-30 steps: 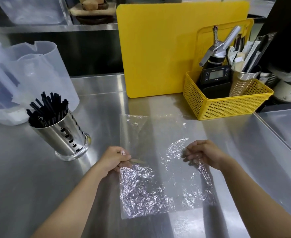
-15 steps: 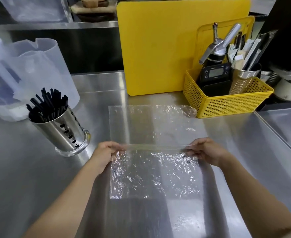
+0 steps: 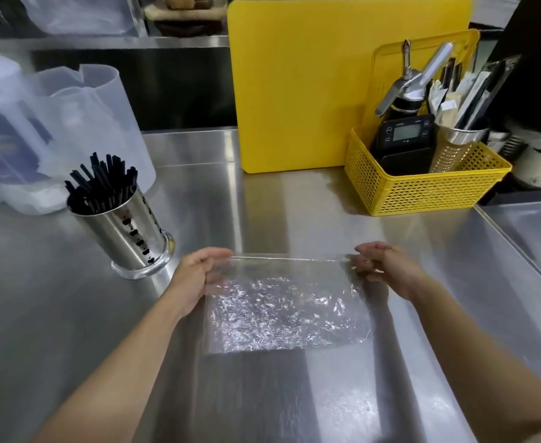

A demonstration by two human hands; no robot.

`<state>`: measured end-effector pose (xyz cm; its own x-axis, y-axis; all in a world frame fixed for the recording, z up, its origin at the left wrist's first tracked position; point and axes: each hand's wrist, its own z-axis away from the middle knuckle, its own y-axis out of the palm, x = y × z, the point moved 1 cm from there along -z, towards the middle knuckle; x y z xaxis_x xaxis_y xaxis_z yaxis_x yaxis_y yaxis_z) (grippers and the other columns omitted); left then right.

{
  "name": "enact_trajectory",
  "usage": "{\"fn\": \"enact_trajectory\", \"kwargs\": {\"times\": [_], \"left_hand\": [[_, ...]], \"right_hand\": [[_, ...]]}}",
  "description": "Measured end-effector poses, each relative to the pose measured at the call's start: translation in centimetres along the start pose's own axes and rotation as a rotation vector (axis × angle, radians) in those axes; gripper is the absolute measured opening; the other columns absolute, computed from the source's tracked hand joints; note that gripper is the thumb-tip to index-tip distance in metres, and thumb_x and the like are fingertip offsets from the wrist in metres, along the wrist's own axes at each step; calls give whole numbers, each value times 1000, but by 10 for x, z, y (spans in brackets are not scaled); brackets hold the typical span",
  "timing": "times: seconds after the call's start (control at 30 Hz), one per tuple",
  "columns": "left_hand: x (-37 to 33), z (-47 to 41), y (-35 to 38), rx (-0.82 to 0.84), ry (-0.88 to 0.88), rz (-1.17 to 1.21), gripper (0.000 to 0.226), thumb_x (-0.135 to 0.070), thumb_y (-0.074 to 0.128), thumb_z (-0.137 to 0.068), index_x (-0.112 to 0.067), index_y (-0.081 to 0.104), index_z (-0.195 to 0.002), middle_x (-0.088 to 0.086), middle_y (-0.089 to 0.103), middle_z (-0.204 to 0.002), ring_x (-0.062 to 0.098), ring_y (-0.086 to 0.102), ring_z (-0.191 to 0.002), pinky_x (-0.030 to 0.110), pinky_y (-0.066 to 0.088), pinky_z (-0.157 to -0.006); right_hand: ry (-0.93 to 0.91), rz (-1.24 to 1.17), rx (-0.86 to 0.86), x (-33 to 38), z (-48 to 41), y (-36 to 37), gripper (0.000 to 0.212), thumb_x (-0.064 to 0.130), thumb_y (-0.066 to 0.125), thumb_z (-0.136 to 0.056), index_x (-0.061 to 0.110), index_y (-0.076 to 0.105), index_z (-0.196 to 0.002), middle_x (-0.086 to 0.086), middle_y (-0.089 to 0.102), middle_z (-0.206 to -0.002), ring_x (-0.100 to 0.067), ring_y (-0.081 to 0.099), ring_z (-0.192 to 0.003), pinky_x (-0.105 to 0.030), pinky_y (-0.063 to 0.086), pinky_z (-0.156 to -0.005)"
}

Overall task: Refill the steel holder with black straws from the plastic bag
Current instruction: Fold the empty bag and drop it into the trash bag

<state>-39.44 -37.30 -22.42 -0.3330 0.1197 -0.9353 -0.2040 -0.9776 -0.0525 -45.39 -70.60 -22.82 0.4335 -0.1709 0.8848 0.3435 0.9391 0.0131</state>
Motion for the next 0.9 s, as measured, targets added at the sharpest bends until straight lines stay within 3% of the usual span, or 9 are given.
{"fn": "enact_trajectory", "kwargs": {"times": [0.07, 0.17, 0.27, 0.4, 0.5, 0.57, 0.67, 0.77, 0.9], "left_hand": [[2, 1, -1, 10, -67, 103, 27, -20, 34, -100, -15, 55, -116, 12, 71, -89, 24, 67, -65, 32, 53, -50], [6, 1, -1, 22, -163, 118, 44, -45, 49, -89, -18, 44, -124, 14, 64, -106, 27, 64, -81, 31, 50, -58], [6, 7, 0, -40, -68, -163, 52, -17, 71, -79, -16, 46, -125, 0, 55, -108, 5, 62, -73, 19, 46, -64], [0, 8, 1, 72, 50, -227, 50, 1, 63, -82, -16, 44, -125, 4, 65, -74, 15, 57, -57, 27, 48, -55], [-15, 10, 7, 206, 136, -320, 51, 0, 63, -82, -31, 45, -119, 1, 66, -77, 19, 61, -72, 38, 50, -74], [-23, 10, 10, 208, 199, -305, 51, -6, 64, -82, -33, 43, -121, 3, 61, -93, 14, 60, -82, 27, 49, -79], [-25, 2, 3, -21, 313, -139, 49, -19, 68, -81, -27, 43, -123, -2, 59, -100, 10, 56, -92, 20, 43, -80], [-17, -7, -14, -300, 190, 224, 43, -25, 63, -85, -14, 48, -123, 1, 57, -101, 13, 54, -90, 24, 43, -75], [-2, 4, 0, -100, -152, 491, 47, -45, 61, -78, -17, 54, -115, 2, 60, -92, 20, 55, -87, 34, 46, -74]], "right_hand": [[-18, 179, 25, 1, 0, 6, 9, 6, 59, -85, 14, 60, -81, -4, 63, -66, -8, 54, -48, -16, 38, -44], [-119, 522, 5, -1, -4, 14, 11, 11, 69, -79, 9, 65, -90, -7, 63, -74, -16, 57, -63, -25, 43, -59], [-342, 910, -31, 5, -5, 28, 26, 15, 70, -79, 8, 66, -103, -4, 60, -95, -17, 54, -86, -24, 37, -74], [-504, 1058, 243, 24, 7, 58, 43, 13, 69, -78, 12, 59, -120, -6, 59, -119, -18, 55, -106, -21, 42, -85], [-283, 919, 593, 33, 16, 81, 46, -2, 66, -77, 9, 56, -120, -9, 66, -106, -16, 60, -93, -17, 48, -80], [-233, 939, 666, 35, 18, 91, 31, -5, 65, -73, 1, 61, -103, -7, 66, -82, -16, 60, -74, -26, 50, -71], [-246, 823, 606, 33, 14, 93, 15, -12, 63, -72, -10, 60, -87, -13, 63, -71, -14, 61, -59, -22, 50, -58], [-240, 507, 493, 29, 7, 87, 15, -11, 64, -76, 2, 62, -84, -9, 65, -68, -12, 64, -57, -23, 53, -59], [-244, 193, 387, 21, 3, 86, 22, -8, 69, -72, 11, 56, -71, -10, 58, -66, -19, 56, -61, -24, 44, -56]]}}
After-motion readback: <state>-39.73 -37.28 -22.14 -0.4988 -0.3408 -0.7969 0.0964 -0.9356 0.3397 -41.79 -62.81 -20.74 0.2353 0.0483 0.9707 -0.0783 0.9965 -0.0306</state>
